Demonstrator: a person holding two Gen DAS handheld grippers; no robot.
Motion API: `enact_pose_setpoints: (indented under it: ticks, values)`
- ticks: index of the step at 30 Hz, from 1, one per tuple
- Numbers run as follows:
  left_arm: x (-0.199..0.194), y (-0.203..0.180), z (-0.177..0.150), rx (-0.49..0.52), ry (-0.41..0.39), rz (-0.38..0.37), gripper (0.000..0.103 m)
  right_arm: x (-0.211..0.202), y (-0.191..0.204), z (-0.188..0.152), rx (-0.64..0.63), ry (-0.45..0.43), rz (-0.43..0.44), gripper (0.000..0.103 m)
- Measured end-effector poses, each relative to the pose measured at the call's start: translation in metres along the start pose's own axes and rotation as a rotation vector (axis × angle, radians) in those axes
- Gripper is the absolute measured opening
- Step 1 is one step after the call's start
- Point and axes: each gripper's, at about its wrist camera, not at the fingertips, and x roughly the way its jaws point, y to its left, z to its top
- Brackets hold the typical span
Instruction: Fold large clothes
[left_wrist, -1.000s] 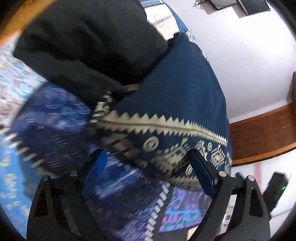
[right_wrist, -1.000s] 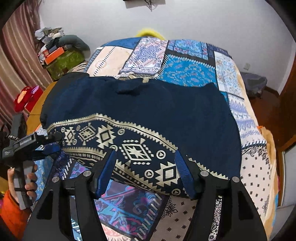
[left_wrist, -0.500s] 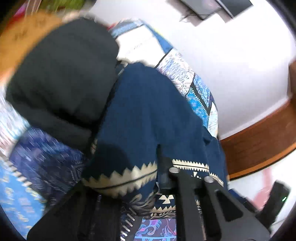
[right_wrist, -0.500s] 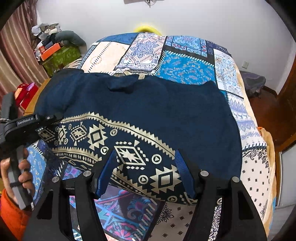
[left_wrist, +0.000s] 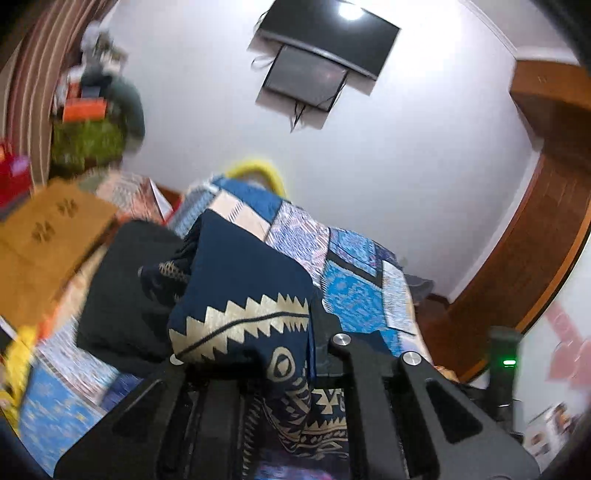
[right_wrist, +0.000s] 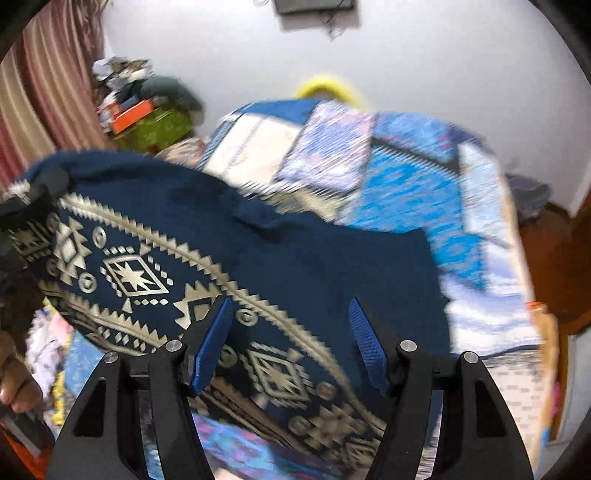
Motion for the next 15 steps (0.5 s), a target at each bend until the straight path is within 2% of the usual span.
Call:
enact_pose_setpoints:
  ticks: [2, 5, 7, 11, 15]
  values:
    - [0.002, -0.001, -0.004, 0.038, 0.008, 0.019, 0.009, 0.034, 0.013, -0.007, -0.004, 0.064, 0.06, 0.062]
    - [0.019, -0.001, -0.016, 0.074, 0.075, 0.039, 0.009, 0.074, 0.016, -0.018, 0.05, 0.151, 0.109, 0.062]
    - [0.028, -0.005, -0.028, 0.091, 0.098, 0.045, 0.009, 0.085, 0.011, -0.02, 0.071, 0.176, 0.121, 0.063]
    - [0.023, -0.029, -0.036, 0.156, 0.082, 0.025, 0.009, 0.066, -0.011, -0.018, 0.092, 0.176, 0.169, 0.062]
    - [0.034, -0.067, -0.041, 0.214, 0.103, -0.034, 0.009, 0.019, -0.054, -0.029, 0.15, 0.087, 0.095, 0.062]
